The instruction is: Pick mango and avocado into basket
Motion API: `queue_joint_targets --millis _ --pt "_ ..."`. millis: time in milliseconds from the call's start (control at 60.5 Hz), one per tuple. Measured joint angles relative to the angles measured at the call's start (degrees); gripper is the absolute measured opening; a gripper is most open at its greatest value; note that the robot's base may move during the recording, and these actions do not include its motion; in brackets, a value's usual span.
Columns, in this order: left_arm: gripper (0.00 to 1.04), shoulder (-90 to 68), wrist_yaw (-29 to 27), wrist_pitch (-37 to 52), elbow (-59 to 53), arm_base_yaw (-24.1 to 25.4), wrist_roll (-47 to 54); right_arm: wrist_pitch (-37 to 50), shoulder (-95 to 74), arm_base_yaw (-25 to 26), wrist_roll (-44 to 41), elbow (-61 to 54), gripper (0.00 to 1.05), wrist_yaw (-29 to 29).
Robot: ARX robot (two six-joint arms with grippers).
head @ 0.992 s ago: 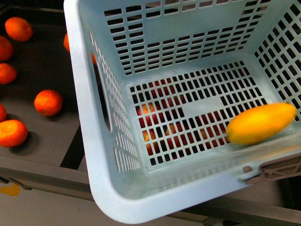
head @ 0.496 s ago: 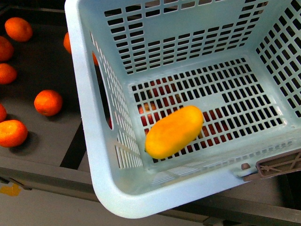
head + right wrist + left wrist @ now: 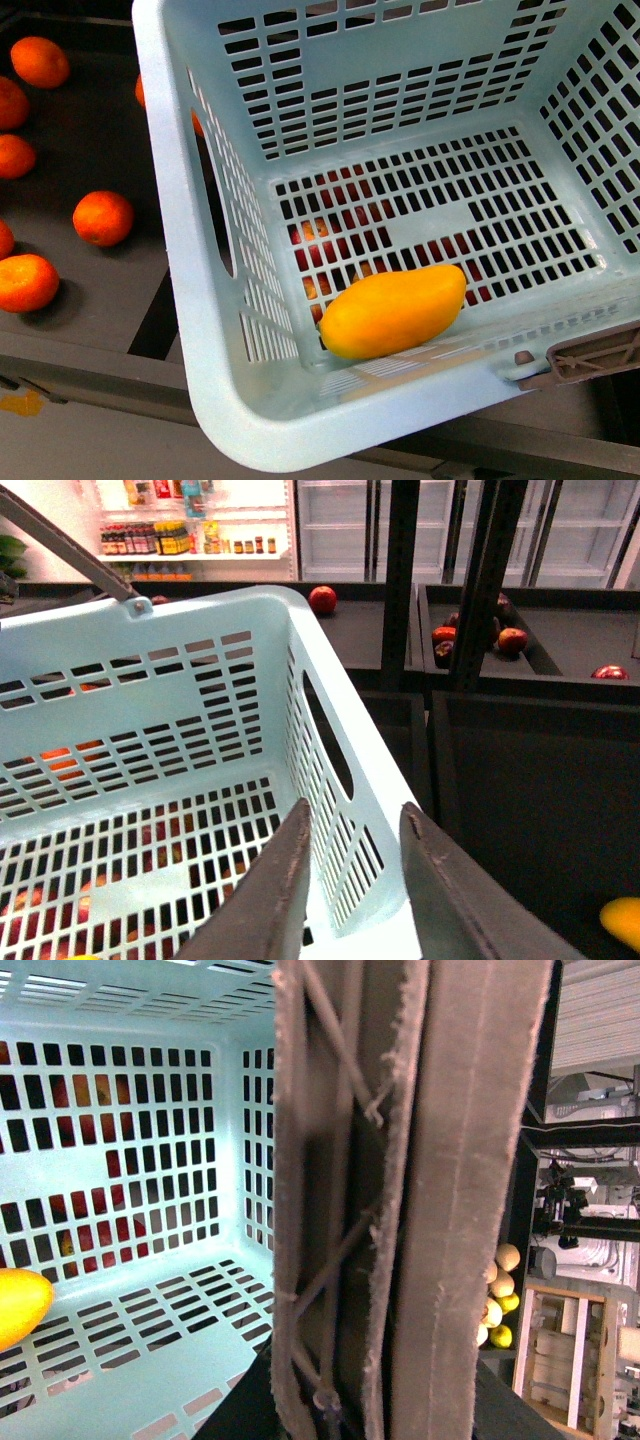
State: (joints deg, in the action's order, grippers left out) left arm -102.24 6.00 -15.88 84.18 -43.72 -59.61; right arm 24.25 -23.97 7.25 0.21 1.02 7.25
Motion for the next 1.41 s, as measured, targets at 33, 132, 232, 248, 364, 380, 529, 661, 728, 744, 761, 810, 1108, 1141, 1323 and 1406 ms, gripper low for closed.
queue_joint_targets --millis 33,132,232,248,364,380,529,661,728,744,761,810,1108,1141,1323,1406 --pt "0.16 0.0 0.0 0.0 0.0 0.0 0.0 0.0 0.0 0.0 0.0 0.0 0.40 0.0" --pt "0.16 0.0 0.0 0.0 0.0 0.0 0.0 0.0 0.0 0.0 0.0 0.0 0.56 0.0" --pt "0.16 0.0 -0.1 0.0 0.0 0.0 0.0 0.0 0.0 0.0 0.0 0.0 0.73 0.0" --pt "0.16 0.0 -0.1 0.0 0.0 0.0 0.0 0.0 0.0 0.0 0.0 0.0 0.76 0.0" --pt "0.16 0.0 0.0 0.0 0.0 -0.1 0.0 0.0 0.0 0.0 0.0 0.0 0.95 -0.3" --pt "0.16 0.0 0.0 0.0 0.0 -0.2 0.0 0.0 0.0 0.0 0.0 0.0 0.96 -0.3" --pt "0.16 0.0 1.1 0.0 0.0 -0.7 -0.3 0.0 0.2 0.0 0.0 0.0 0.96 -0.4" --pt "0.16 0.0 0.7 0.0 0.0 -0.6 -0.5 0.0 0.1 0.0 0.0 0.0 0.96 -0.3" --pt "0.16 0.0 0.1 0.0 0.0 -0.5 -0.2 0.0 0.2 0.0 0.0 0.0 0.96 -0.3" --pt "0.16 0.0 0.0 0.0 0.0 -0.4 -0.2 0.0 0.2 0.0 0.0 0.0 0.96 -0.3" --pt "0.16 0.0 0.0 0.0 0.0 -0.4 -0.1 0.0 0.2 0.0 0.0 0.0 0.96 -0.2" --pt "0.16 0.0 -0.2 0.0 0.0 -0.3 0.0 0.0 0.2 0.0 0.0 0.0 0.96 -0.2" --pt "0.16 0.0 0.0 -0.1 0.0 0.0 0.1 -0.1 0.2 -0.1 0.0 0.0 0.96 -0.1" --pt "0.16 0.0 0.0 0.0 0.0 0.0 0.1 -0.1 0.2 -0.1 0.0 0.0 0.96 -0.2" --pt "0.16 0.0 0.2 0.0 0.0 0.0 0.0 -0.2 0.3 -0.1 0.0 0.0 0.96 -0.2" --pt "0.16 0.0 -0.1 0.0 0.0 0.0 0.0 -0.2 0.3 -0.1 0.0 0.0 0.96 -0.2"
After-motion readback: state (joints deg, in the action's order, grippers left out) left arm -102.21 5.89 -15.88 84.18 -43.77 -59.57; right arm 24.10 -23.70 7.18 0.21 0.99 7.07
